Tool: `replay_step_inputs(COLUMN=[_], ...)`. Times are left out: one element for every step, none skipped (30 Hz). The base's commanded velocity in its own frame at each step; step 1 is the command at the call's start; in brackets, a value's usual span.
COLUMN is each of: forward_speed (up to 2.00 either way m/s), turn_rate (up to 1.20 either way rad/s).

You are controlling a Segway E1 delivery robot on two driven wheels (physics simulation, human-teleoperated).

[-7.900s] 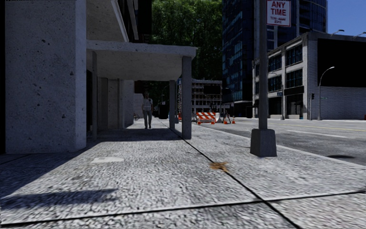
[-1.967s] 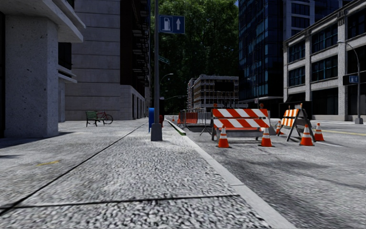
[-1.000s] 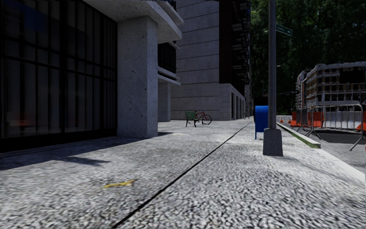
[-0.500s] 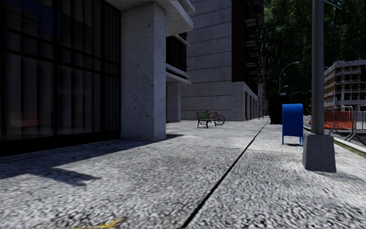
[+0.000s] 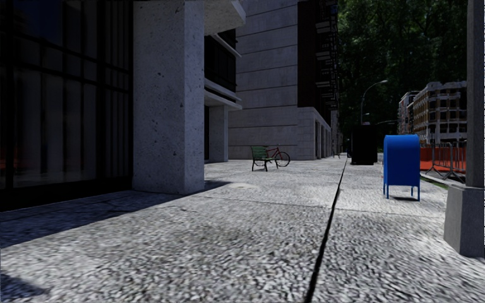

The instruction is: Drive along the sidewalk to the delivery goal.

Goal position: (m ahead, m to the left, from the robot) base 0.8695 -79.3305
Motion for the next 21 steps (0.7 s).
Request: replay_step_inputs(forward_speed=[1.71,1.71,1.71,1.71,1.71,1.71,1.71,1.71,1.71,1.71,1.71,1.71,1.71,1.71,1.71,1.71,1.71,1.71,1.71,1.71,1.71], turn_rate=[-1.2,-1.2,-1.2,-1.07,-0.33,-0.08,-0.08,0.0,0.0,0.0,0.0,0.0,0.0,0.0,0.0,0.0,0.0,0.0,0.0,0.0,0.0])
